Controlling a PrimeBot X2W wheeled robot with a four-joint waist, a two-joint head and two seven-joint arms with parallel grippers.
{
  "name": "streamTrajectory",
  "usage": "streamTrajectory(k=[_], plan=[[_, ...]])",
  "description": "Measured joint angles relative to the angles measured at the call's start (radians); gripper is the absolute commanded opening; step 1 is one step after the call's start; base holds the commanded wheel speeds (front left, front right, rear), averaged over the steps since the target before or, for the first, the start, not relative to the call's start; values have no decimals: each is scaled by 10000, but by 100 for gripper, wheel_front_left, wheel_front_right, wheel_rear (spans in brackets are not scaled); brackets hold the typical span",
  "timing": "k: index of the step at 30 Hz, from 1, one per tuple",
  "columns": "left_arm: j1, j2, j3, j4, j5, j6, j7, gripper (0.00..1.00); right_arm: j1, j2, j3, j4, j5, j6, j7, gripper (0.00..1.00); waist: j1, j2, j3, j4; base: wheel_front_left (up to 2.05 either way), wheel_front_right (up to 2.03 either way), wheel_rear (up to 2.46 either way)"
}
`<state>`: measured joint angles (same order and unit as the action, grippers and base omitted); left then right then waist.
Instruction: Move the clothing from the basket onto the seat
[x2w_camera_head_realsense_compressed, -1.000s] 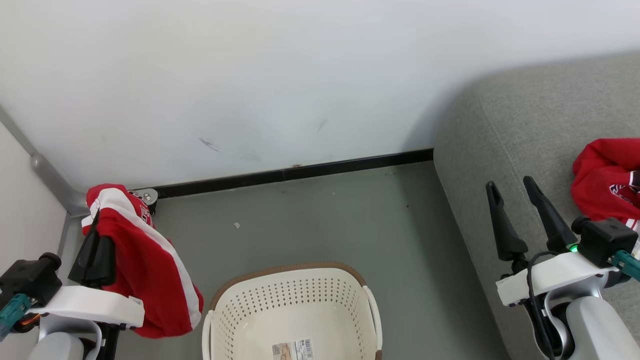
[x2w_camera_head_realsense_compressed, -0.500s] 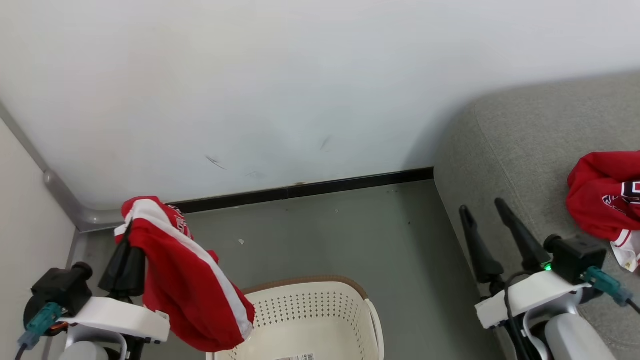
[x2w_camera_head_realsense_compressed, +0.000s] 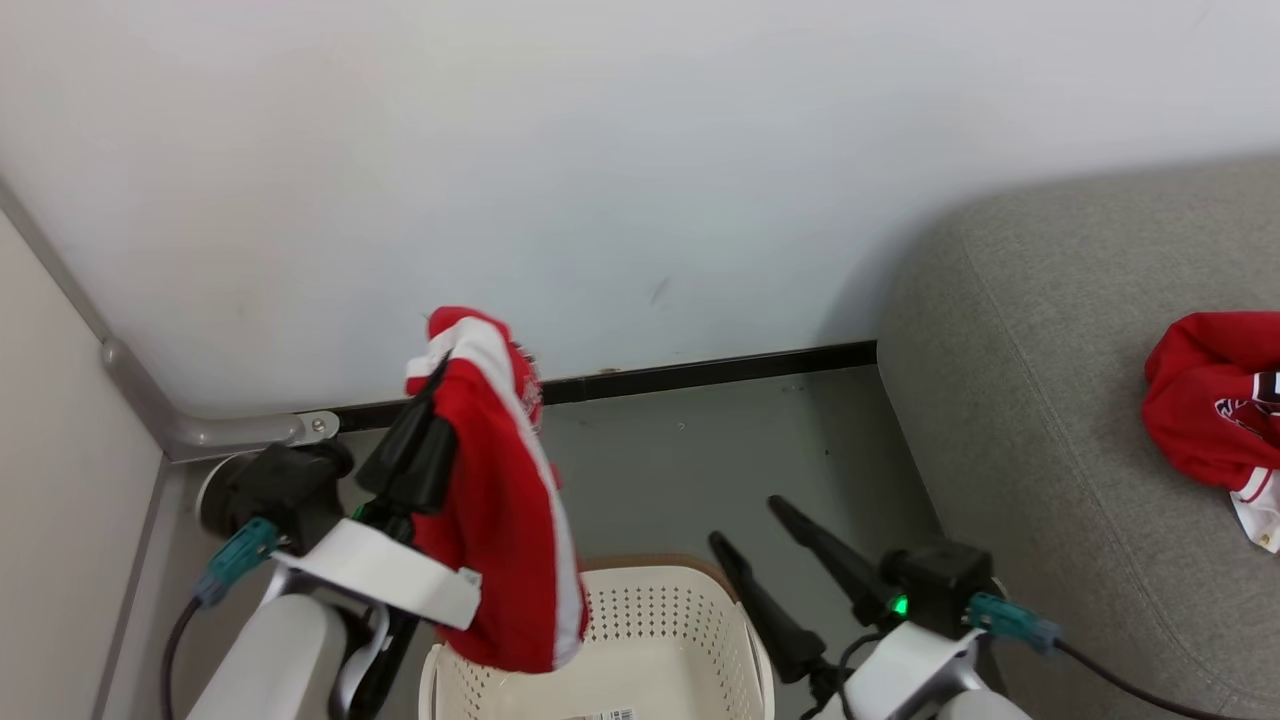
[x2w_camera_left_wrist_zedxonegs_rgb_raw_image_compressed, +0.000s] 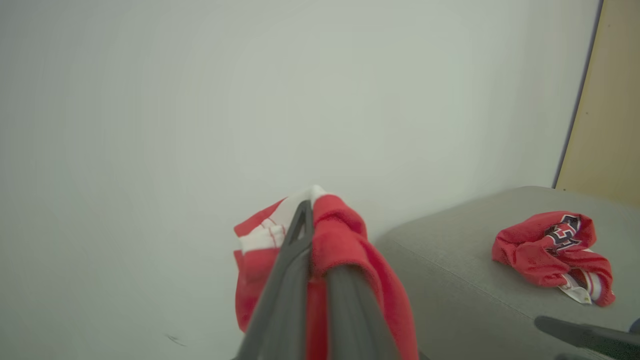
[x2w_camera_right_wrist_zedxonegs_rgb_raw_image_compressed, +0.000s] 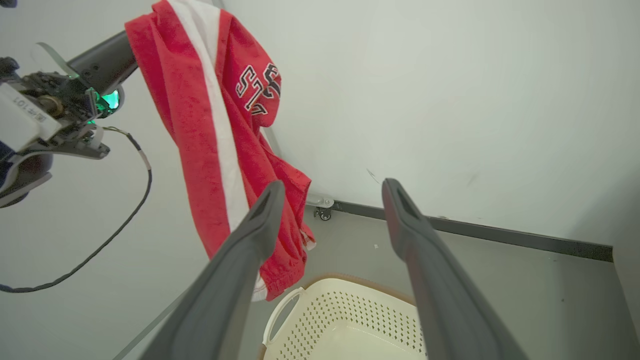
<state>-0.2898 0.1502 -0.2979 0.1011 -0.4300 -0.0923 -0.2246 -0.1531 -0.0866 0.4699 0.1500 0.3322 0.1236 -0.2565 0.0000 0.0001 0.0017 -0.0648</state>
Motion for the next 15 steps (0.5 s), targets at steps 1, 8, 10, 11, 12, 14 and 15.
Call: streamTrajectory(k=[1,8,10,11,12,14,15], plan=[[-126,-69,-130,-35,10,-46,73,0,-50,-17,288,-27,96,0,0,100,0,0,10,3,0,0,0],[-950,-447,-828,-178,96,-171,357,0,-825,-128,1421,-180,654,0,0,100,0,0,121,-21,0,0,0],[-1151,-562,-1039,-209,98,-173,401,0,-993,-144,1632,-230,830,0,0,100,0,0,163,-36,0,0,0],[-1227,-598,-1133,-240,100,-174,403,0,-1064,-146,1689,-259,918,0,0,100,0,0,184,-45,0,0,0],[-1314,-623,-1233,-270,102,-176,433,0,-1145,-155,1751,-267,961,0,0,100,0,0,204,-55,0,0,0],[-1465,-663,-1421,-334,113,-221,525,0,-1307,-198,1852,-270,1057,0,0,100,0,0,243,-75,0,0,0],[-1541,-681,-1521,-360,113,-242,570,0,-1386,-219,1881,-268,1104,0,0,100,0,0,261,-85,0,0,0]])
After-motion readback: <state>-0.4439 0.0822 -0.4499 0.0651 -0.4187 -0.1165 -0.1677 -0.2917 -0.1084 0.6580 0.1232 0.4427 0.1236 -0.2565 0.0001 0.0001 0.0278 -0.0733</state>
